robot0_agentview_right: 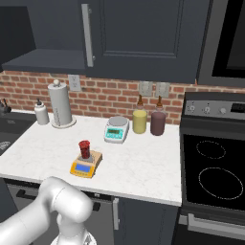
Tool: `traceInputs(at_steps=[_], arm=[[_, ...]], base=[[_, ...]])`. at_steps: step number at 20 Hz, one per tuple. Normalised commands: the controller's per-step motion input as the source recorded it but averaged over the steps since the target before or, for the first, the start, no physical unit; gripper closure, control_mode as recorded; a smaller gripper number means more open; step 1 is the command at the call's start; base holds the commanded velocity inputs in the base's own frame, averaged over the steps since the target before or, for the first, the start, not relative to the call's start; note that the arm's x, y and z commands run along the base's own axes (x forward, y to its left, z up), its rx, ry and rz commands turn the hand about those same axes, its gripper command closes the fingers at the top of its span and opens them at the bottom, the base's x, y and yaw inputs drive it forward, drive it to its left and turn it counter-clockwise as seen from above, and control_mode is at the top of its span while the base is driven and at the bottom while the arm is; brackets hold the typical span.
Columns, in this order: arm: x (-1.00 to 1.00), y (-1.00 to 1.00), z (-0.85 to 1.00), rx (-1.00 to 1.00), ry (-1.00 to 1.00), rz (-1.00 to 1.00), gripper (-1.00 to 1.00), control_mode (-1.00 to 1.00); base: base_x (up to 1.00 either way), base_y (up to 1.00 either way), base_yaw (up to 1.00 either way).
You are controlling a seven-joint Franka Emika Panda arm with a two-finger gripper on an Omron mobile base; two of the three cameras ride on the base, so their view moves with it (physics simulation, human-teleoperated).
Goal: Pick the yogurt and place it on the digital scale for weighing, and close the cabinet.
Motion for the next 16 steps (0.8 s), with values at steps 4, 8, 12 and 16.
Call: traceInputs(at_steps=[4, 8, 12, 16], arm=[[-0.27, -0.28, 0.12, 0.15, -0.07, 0.07, -1.0, -1.0], [-0.2, -0.32, 0.25, 0.22, -0.04, 0.06, -1.0, -1.0], [-0.06, -0.3, 0.53, 0.25, 0.0, 0.05, -1.0, -1.0], [-0.04, -0.32, 0.52, 0.23, 0.0, 0.08, -1.0, -1.0]], base=[[0.0, 0.0, 0.0], [0.0, 0.0, 0.0], [0.0, 0.0, 0.0], [0.0, 0.0, 0.0]])
